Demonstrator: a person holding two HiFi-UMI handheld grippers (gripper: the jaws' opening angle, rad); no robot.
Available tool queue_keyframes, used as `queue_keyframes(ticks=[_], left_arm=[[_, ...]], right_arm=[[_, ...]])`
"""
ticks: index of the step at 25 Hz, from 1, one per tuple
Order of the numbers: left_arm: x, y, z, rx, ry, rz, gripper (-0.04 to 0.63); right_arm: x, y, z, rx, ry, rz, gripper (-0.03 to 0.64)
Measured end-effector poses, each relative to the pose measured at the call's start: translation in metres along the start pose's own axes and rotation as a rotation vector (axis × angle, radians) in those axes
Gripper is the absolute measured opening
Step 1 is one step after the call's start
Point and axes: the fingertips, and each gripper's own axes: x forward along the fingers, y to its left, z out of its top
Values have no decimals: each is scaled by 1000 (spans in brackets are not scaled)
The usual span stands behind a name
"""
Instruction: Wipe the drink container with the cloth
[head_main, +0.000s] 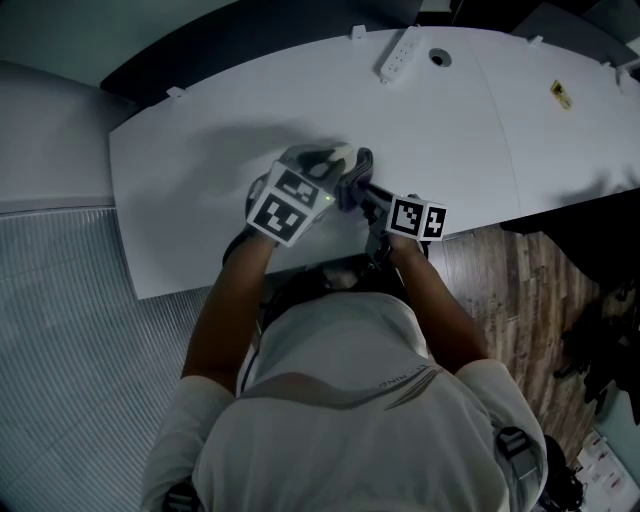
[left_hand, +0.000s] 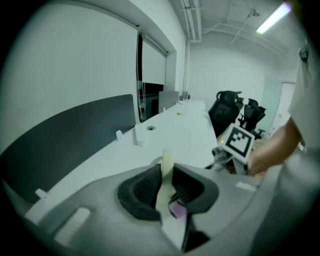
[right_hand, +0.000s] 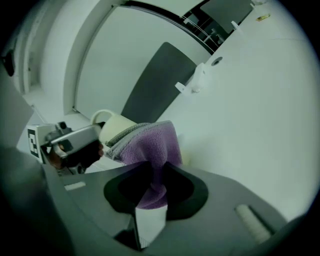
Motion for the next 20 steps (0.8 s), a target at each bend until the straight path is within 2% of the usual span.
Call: queue_keyframes(ticks=[5,12,16,18,20], left_arm=[[0,0,-2,-3,-4,4,71],[0,0,-1,-11,-13,4,71],[-1,2,-2,-10,-14,1,71],[-1,2,-2,-12,-21,2,71],[-1,2,-2,-16,-30,8,72]], right_arm=[[13,-30,-11,-83,79,-138,89],[14,-37,-12,-161,111,-183,89],[-10,-25,14,-72,28,-128,89],[-25,-13,37,13,-53,-50,89],[-36,1,63,128,-140,72,87]])
